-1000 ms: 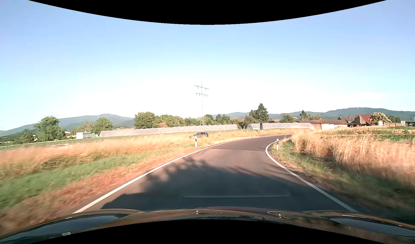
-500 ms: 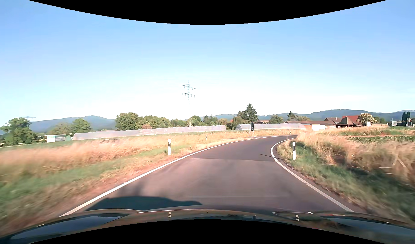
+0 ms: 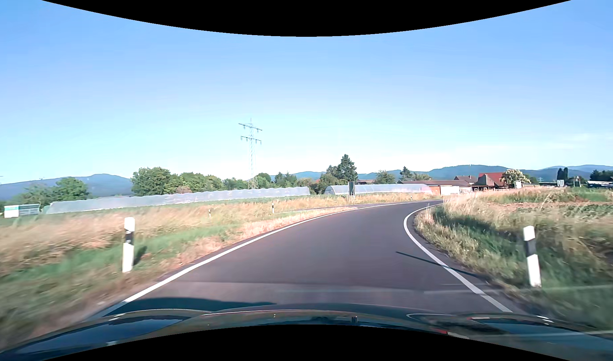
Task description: Follow the waypoints while adhering to traffic rules and regulations
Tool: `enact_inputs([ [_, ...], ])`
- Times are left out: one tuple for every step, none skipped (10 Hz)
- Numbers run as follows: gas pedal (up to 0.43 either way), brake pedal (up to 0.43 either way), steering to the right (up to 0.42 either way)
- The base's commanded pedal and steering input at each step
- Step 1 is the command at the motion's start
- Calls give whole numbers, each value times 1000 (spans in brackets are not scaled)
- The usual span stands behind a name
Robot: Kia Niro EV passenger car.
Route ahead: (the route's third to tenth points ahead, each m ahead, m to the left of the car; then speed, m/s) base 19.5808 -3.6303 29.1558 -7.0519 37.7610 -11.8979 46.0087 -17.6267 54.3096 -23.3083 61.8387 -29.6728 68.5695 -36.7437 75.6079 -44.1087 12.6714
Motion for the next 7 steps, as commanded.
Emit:
enact_inputs([
  [98,0,74],
  [98,0,75],
  [98,0,76],
  [98,0,76],
  [98,0,77],
  [98,0,77],
  [110,0,79],
])
